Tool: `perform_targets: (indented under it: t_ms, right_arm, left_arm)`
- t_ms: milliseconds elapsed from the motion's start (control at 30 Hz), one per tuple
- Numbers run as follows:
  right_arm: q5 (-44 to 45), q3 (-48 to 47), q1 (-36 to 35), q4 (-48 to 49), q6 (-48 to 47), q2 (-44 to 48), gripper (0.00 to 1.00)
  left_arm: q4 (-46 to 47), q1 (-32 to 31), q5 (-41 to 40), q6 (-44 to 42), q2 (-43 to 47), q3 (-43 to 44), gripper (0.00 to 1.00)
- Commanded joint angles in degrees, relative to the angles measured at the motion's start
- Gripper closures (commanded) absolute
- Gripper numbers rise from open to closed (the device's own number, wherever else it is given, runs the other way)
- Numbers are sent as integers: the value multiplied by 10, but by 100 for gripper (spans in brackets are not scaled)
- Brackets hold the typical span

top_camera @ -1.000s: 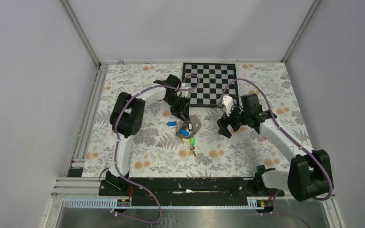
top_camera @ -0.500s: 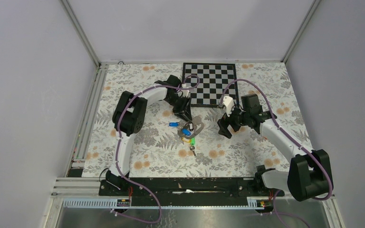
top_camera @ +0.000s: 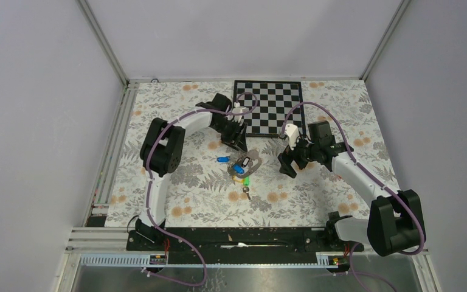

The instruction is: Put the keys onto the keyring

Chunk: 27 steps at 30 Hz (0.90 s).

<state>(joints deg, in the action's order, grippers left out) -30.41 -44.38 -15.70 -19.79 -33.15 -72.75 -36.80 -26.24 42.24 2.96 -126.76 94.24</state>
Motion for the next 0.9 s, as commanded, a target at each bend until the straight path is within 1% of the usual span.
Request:
perform_targets:
  t_ms: [0,133,267,400,567,733,867]
  right_arm:
    - [8,3,3,15,0,-3,1]
    - [7,3,3,13,0,-3,1]
    - [6,4,3,14,-1,-4,1]
    - [5,3,3,12,-1,-8,1]
    - [8,2,3,9,-3,-14,1]
    - [6,1,3,8,-3,-17,1]
    - [5,-2,3,4,-3,-19,1]
  left_arm:
    - [16,0,-30,-70,54,-13,42]
    - [-4,2,-17,-120,58,-13,40]
    - [-14,2,-9,-221,72,-29,40]
    - [-40,-1,-23,-310,71,-21,45]
    - [-69,-12,-32,-318,58,1,48]
    - [-68,-28,-39,-306,49,-7,47]
    - [-47,-39,-44,-284,43,-12,47]
